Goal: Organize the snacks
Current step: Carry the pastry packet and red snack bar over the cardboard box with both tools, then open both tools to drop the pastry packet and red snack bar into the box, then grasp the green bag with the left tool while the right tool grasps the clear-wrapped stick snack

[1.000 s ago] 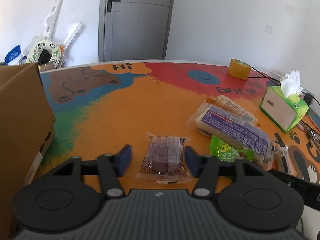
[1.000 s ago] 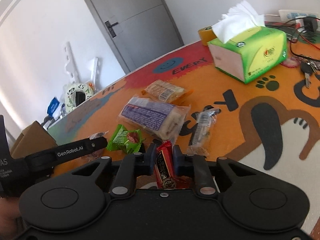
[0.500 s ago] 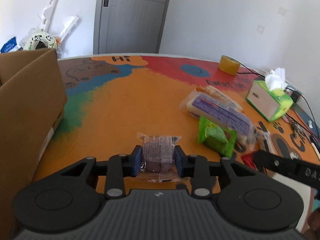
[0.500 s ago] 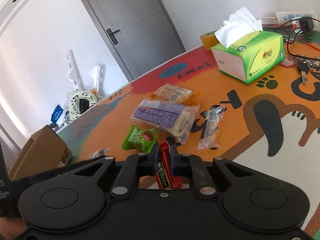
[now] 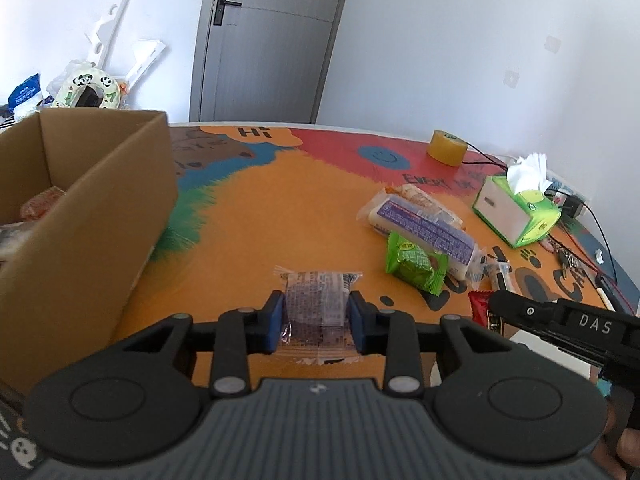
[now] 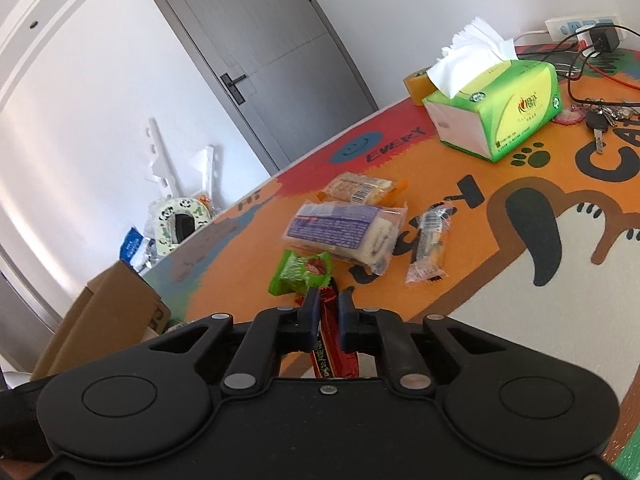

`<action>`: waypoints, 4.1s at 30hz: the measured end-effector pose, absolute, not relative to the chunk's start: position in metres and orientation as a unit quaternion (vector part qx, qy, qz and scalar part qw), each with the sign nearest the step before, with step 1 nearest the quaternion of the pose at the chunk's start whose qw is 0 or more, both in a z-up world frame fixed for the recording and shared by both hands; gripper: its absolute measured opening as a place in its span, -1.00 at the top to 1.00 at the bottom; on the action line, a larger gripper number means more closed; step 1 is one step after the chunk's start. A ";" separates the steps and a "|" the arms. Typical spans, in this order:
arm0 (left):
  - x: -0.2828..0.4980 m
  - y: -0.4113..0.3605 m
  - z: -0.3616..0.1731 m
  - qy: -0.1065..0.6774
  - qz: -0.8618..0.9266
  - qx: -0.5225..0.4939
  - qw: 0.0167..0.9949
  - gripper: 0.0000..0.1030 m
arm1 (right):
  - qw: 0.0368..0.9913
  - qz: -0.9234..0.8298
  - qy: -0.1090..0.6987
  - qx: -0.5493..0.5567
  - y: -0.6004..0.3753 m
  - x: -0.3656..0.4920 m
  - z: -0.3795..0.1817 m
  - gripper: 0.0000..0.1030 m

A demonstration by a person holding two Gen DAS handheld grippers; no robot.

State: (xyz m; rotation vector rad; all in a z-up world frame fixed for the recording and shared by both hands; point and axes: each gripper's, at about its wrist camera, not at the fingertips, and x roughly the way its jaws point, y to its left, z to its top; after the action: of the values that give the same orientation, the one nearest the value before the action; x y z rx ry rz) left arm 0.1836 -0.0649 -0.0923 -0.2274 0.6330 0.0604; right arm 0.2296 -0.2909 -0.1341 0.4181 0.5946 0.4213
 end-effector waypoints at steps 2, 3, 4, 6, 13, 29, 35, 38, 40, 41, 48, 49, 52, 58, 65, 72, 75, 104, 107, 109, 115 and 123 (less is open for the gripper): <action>0.180 -0.062 -0.087 0.304 0.031 -0.114 0.945 0.37 | 0.914 0.208 0.284 0.203 -0.290 0.227 -0.130 0.80; 0.178 -0.061 -0.085 0.301 0.031 -0.115 0.946 0.37 | 0.914 0.210 0.281 0.202 -0.288 0.226 -0.128 0.81; 0.176 -0.060 -0.082 0.296 0.031 -0.116 0.948 0.37 | 0.915 0.213 0.278 0.201 -0.287 0.224 -0.126 0.82; 0.172 -0.057 -0.077 0.289 0.031 -0.119 0.949 0.37 | 0.915 0.218 0.274 0.201 -0.284 0.222 -0.122 0.82; 0.158 -0.042 -0.056 0.261 0.040 -0.128 0.956 0.37 | 0.916 0.238 0.255 0.196 -0.272 0.216 -0.104 0.82; 0.121 0.030 -0.014 0.198 0.098 -0.147 0.964 0.37 | 0.916 0.299 0.214 0.159 -0.206 0.213 -0.057 0.82; 0.110 0.062 -0.012 0.187 0.120 -0.159 0.962 0.37 | 0.913 0.319 0.207 0.145 -0.179 0.213 -0.046 0.82; 0.106 0.076 -0.013 0.185 0.133 -0.168 0.959 0.37 | 0.912 0.329 0.203 0.137 -0.166 0.212 -0.041 0.82; 0.104 0.084 -0.014 0.185 0.139 -0.174 0.957 0.36 | 0.911 0.334 0.202 0.130 -0.156 0.213 -0.038 0.82; 0.103 0.089 -0.015 0.184 0.142 -0.176 0.956 0.37 | 0.911 0.336 0.202 0.128 -0.152 0.213 -0.037 0.82; 0.101 0.113 -0.021 0.189 0.153 -0.190 0.951 0.36 | 0.909 0.349 0.197 0.115 -0.122 0.214 -0.028 0.82; 0.101 0.115 -0.022 0.190 0.155 -0.192 0.950 0.36 | 0.909 0.351 0.196 0.113 -0.118 0.215 -0.027 0.82; 0.098 0.124 -0.024 0.187 0.163 -0.197 0.949 0.33 | 0.907 0.358 0.197 0.106 -0.106 0.216 -0.026 0.82; 0.093 0.137 -0.022 0.181 0.169 -0.202 0.947 0.14 | 0.902 0.371 0.198 0.096 -0.084 0.215 -0.025 0.82; 0.091 0.143 -0.020 0.169 0.172 -0.204 0.949 -0.06 | 0.897 0.379 0.209 0.085 -0.063 0.217 -0.029 0.82; 0.099 0.142 -0.024 0.183 0.178 -0.203 0.945 -0.12 | 0.894 0.385 0.206 0.103 -0.051 0.222 -0.027 0.06; 0.099 0.138 -0.026 0.185 0.174 -0.198 0.947 -0.23 | 0.901 0.368 0.204 0.109 -0.063 0.222 -0.030 -0.08; 0.118 0.036 -0.021 0.202 0.110 -0.152 0.961 -0.75 | 0.928 0.238 0.240 0.159 -0.226 0.208 -0.067 -0.77; 0.122 0.024 -0.022 0.208 0.102 -0.148 0.961 -0.75 | 0.929 0.230 0.241 0.162 -0.238 0.208 -0.070 -0.79; 0.125 0.016 -0.021 0.209 0.098 -0.146 0.962 -0.76 | 0.930 0.223 0.239 0.167 -0.249 0.208 -0.070 -0.81; 0.138 -0.007 -0.023 0.216 0.082 -0.143 0.962 -0.76 | 0.934 0.206 0.230 0.181 -0.282 0.208 -0.073 -0.81; 0.156 -0.036 -0.027 0.220 0.058 -0.134 0.964 -0.76 | 0.935 0.177 0.232 0.202 -0.315 0.217 -0.084 -0.80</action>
State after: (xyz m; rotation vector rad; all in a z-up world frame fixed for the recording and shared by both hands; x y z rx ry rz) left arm 0.1559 -0.0361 -0.0271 -0.2721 0.4459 0.1176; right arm 0.2171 -0.3148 -0.0841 0.4133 0.4740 0.3617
